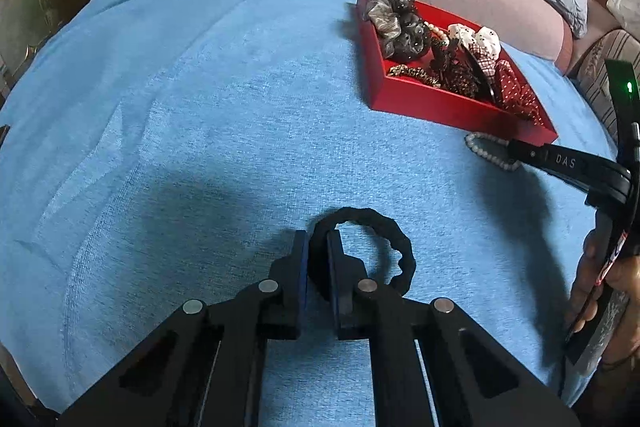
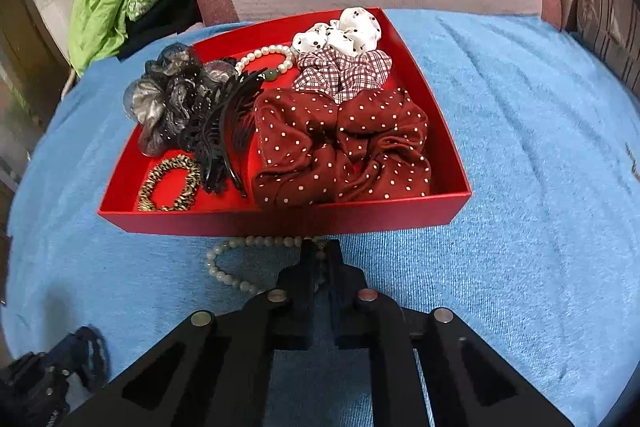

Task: Organize jewelry
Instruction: 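Carry the black hair tie and pearl necklace with both tools into the tray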

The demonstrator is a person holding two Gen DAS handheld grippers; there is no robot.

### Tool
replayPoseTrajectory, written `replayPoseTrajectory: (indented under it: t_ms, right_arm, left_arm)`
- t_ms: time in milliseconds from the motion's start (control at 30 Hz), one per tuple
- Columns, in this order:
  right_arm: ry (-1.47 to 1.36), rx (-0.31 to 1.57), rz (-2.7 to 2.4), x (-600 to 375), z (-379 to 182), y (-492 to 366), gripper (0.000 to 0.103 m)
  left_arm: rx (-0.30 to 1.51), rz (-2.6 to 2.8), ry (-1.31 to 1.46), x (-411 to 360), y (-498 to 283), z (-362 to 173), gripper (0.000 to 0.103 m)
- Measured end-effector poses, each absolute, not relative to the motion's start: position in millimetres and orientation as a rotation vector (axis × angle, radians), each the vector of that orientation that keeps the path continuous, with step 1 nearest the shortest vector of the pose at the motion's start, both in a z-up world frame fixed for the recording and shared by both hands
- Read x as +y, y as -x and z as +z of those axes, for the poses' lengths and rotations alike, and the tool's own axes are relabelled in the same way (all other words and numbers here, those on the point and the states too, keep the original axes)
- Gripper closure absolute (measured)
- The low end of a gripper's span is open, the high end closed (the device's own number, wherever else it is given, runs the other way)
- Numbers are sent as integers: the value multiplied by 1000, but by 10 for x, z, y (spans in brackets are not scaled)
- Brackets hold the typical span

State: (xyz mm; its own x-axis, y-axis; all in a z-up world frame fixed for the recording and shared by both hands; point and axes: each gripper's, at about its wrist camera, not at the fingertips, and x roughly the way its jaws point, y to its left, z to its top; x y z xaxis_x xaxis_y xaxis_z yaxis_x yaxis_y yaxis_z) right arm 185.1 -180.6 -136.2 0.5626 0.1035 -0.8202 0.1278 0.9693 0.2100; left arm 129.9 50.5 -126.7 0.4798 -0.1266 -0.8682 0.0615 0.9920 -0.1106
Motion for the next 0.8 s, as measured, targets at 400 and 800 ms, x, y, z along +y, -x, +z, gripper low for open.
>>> replayPoseTrajectory:
  t_ms: [400,800]
  right_arm:
    - [-348,927,84,-1796,-1108,-1576,97]
    - [-386,876,120,-1888,-836,-1310,97]
  left_arm:
    - [1012,-148,43,319,-1238,-974,95]
    - [968,-154,10,197,-1159,-732,95]
